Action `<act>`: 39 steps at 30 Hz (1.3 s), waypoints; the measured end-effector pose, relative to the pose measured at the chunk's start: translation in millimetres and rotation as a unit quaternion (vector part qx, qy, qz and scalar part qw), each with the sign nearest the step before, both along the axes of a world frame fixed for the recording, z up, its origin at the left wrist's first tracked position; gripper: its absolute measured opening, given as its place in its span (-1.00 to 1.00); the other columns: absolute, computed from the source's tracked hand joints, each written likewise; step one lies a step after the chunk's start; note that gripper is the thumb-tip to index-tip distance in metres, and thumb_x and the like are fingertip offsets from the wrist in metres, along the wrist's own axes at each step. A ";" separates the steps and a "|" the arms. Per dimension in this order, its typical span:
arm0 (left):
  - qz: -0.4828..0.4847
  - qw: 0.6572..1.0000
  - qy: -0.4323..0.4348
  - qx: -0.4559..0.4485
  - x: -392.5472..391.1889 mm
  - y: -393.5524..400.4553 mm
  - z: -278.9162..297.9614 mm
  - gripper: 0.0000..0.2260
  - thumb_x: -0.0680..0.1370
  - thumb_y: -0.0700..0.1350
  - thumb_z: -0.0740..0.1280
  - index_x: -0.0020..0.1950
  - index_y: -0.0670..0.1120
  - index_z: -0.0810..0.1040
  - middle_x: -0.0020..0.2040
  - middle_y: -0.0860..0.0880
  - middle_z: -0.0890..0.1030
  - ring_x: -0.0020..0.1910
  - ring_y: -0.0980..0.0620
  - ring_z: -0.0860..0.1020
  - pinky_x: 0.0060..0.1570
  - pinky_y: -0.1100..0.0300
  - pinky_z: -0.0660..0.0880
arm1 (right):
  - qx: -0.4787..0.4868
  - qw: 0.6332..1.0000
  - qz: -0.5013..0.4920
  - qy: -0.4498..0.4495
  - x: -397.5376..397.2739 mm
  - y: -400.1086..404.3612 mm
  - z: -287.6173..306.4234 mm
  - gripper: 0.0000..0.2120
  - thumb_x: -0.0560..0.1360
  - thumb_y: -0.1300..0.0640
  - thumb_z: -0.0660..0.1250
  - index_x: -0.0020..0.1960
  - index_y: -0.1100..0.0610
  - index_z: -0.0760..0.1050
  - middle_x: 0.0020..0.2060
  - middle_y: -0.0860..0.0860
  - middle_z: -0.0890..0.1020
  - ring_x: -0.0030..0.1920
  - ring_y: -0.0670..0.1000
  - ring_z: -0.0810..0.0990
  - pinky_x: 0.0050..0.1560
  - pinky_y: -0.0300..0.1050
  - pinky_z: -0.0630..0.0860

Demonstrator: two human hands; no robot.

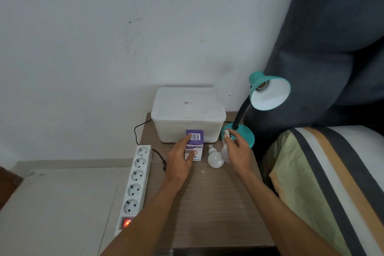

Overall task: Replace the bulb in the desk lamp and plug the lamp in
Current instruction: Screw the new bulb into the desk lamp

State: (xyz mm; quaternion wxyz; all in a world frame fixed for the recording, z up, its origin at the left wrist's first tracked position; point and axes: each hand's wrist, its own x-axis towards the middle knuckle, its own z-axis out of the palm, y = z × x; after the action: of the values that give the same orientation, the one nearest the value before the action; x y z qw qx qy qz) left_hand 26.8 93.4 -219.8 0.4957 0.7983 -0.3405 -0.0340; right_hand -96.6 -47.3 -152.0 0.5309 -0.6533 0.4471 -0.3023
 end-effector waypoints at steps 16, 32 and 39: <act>-0.190 0.932 -0.310 -0.001 -34.0 -90.5 112.4 -0.17 0.52 -0.07 0.50 0.68 -0.10 0.12 0.69 -0.19 0.03 0.69 -0.14 -0.04 0.61 -0.14 0.15 | -0.180 0.972 -0.105 -0.113 -59.5 -42.7 79.2 -0.47 0.33 0.06 0.51 0.28 -0.03 0.48 0.12 -0.08 0.59 0.07 -0.09 0.60 0.03 -0.10 0.62; -0.310 0.914 -0.262 0.029 -14.7 -192.6 166.3 -0.01 0.50 -0.04 0.55 0.70 -0.06 -0.07 0.70 -0.10 0.04 0.68 -0.05 0.03 0.59 0.09 0.19 | -0.341 0.939 -0.044 0.025 -53.0 -107.1 107.8 -0.53 0.40 0.13 0.50 0.30 0.06 0.55 0.19 0.05 0.51 0.16 -0.01 0.52 0.19 -0.32 0.35; -0.300 0.912 -0.279 0.009 -11.4 -189.9 167.4 -0.09 0.48 -0.10 0.56 0.68 -0.08 0.08 0.65 -0.10 0.21 0.60 -0.08 0.27 0.49 0.04 0.38 | -0.362 0.928 -0.028 0.083 -41.1 -102.4 98.8 -0.44 0.48 0.19 0.43 0.45 0.03 0.41 0.32 0.10 0.39 0.21 0.14 0.53 0.17 0.07 0.55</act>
State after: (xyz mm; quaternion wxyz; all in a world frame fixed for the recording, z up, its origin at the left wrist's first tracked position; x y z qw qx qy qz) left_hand 15.4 -96.5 -52.4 0.3398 0.6402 -0.6878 0.0404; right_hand -137.7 -149.8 -53.2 0.2108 -0.8111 0.3679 -0.4028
